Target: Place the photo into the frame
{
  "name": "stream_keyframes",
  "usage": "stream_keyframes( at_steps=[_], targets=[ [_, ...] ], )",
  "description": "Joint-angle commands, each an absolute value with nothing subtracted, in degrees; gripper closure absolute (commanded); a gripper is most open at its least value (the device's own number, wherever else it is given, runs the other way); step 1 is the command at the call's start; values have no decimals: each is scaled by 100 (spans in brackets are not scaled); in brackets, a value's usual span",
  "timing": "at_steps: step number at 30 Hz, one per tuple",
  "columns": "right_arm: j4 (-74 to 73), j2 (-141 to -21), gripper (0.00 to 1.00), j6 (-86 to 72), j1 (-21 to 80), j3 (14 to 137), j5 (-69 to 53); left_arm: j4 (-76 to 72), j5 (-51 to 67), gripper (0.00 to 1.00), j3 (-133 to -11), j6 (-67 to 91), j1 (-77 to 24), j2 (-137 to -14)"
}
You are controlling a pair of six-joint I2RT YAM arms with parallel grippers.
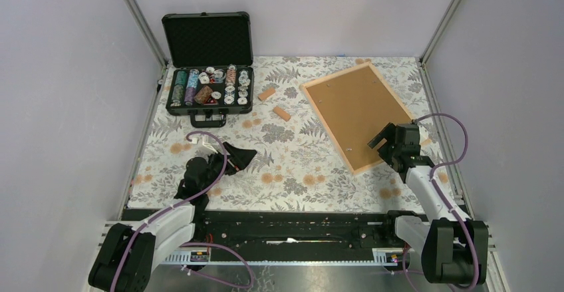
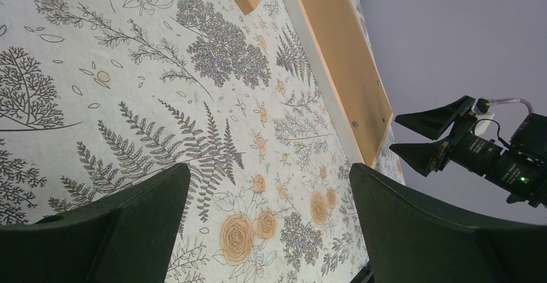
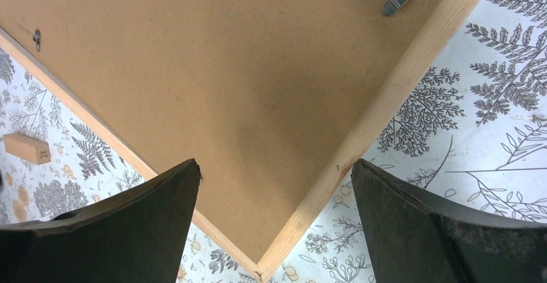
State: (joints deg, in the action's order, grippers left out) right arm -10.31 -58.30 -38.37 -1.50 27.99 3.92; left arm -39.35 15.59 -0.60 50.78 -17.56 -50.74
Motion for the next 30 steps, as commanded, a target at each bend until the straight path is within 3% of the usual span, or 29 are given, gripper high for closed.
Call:
stream_keyframes(
  at_steps=[1,12,19,22,27,30],
  targets=[
    [-611,-6086,6,-4028,-158,2788,582,-4306,1538,1,164,4957,-1775,-5069],
    [-65,-6833,7,-4055,-263,2886,228,-4342,1552,1,123,4962,-1775,-5188],
    [1189,-6980,8,-4266,-749,2549,-638,-4343,1563,1,123,4957,-1775,-5188],
    [779,-6990,10,-4114,-817,2770,-716,-4333,1561,1,114,4957,-1775,-5192],
    [493,-6618,7,-3304,-633,3032,-941,-4342,1560,1,74,4952,-1773,-5296],
    [79,-7021,6,-2832,-470,3554,-1371,-4372,1589,1,36,4957,-1775,-5458]
  ],
)
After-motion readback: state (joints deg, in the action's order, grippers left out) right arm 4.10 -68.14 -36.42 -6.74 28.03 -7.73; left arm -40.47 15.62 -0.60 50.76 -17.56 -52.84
